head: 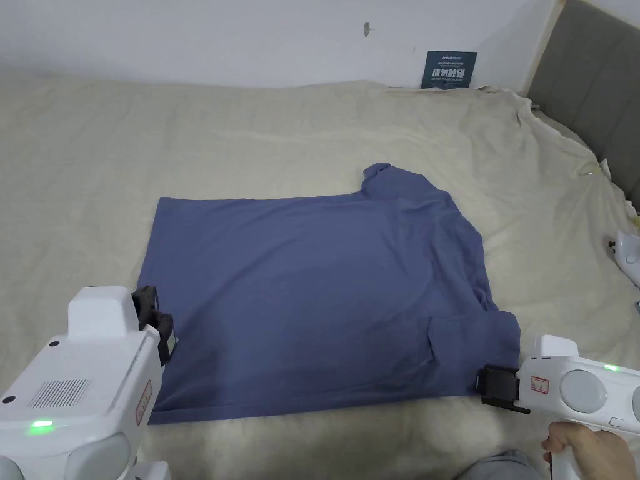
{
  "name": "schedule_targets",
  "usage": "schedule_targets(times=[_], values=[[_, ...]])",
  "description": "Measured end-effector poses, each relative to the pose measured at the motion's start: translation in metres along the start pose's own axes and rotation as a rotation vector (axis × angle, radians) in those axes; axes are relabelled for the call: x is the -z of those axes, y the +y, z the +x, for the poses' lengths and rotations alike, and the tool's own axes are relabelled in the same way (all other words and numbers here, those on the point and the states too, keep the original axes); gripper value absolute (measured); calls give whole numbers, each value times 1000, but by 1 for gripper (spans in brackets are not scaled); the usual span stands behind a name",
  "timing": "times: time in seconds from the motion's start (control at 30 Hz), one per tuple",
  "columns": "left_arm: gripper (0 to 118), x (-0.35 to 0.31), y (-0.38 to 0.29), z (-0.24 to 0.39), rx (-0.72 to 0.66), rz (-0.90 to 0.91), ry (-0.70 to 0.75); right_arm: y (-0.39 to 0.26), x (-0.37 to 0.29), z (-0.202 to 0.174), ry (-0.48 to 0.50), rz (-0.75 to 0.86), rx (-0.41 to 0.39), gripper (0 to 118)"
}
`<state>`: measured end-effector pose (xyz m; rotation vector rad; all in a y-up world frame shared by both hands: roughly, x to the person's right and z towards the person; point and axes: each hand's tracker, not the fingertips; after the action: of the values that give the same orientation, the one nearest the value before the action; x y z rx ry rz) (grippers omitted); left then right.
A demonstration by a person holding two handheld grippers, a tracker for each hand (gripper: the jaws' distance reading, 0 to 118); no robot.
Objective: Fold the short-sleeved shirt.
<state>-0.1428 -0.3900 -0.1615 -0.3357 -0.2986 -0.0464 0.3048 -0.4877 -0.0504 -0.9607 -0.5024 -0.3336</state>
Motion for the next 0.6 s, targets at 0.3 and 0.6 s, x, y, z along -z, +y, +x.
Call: schedule_targets(times=[0.3, 0.6], values=[[3, 5, -9, -11, -31, -55, 24, -2, -10, -24, 42, 42, -96, 6], [113, 37, -9, -57, -199, -362, 38, 4, -21, -10, 80, 49, -39, 6]])
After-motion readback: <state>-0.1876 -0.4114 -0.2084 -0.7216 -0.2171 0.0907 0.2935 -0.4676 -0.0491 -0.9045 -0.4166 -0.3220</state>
